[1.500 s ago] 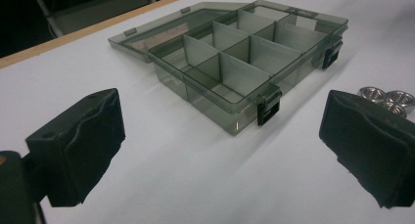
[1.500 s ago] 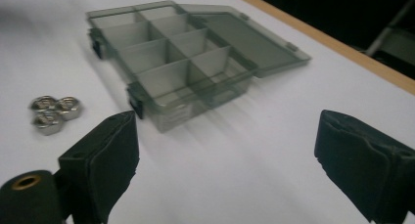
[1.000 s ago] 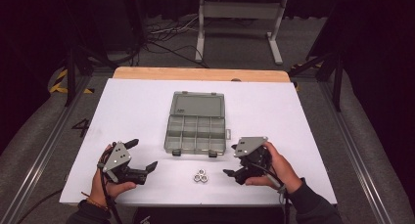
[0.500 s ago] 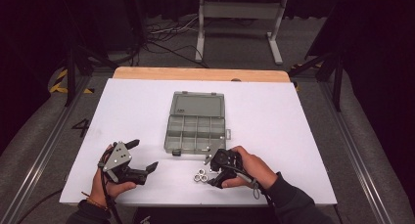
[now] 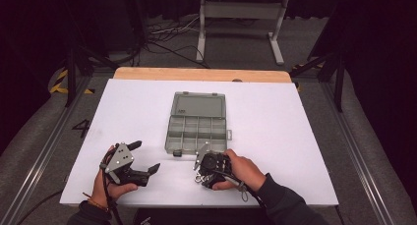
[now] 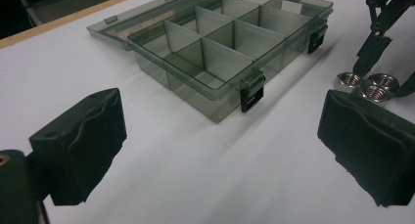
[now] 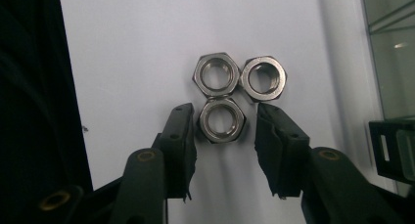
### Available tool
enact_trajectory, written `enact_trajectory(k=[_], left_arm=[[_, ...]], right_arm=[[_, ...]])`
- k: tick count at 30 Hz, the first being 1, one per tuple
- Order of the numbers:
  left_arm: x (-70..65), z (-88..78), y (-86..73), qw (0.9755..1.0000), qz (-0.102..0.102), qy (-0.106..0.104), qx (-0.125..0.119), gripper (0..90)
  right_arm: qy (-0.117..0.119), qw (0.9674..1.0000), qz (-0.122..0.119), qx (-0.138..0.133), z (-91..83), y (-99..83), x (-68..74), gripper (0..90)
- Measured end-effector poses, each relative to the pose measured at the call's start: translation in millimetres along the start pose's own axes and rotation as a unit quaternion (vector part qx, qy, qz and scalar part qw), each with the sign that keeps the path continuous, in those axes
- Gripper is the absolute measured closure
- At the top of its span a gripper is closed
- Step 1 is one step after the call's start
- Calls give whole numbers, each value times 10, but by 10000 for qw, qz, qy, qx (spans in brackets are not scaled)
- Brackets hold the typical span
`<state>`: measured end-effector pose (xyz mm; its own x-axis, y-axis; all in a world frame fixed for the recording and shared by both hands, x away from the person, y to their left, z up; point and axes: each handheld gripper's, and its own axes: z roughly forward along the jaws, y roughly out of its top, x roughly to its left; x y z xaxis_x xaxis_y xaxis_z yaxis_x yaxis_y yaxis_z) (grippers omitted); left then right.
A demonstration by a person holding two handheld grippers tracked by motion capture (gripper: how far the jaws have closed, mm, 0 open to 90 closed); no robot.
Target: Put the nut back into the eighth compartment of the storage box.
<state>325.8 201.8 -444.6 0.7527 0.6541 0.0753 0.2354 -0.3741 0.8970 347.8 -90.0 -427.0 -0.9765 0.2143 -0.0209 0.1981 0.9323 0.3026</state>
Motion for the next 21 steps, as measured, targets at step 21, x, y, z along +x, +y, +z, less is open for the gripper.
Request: enact_trajectory(k=[21], left_arm=[[-3, -14, 3, 10000, 56, 15, -27, 44]], right_arm=[[13, 9997, -107, -234, -178, -138, -87, 705]])
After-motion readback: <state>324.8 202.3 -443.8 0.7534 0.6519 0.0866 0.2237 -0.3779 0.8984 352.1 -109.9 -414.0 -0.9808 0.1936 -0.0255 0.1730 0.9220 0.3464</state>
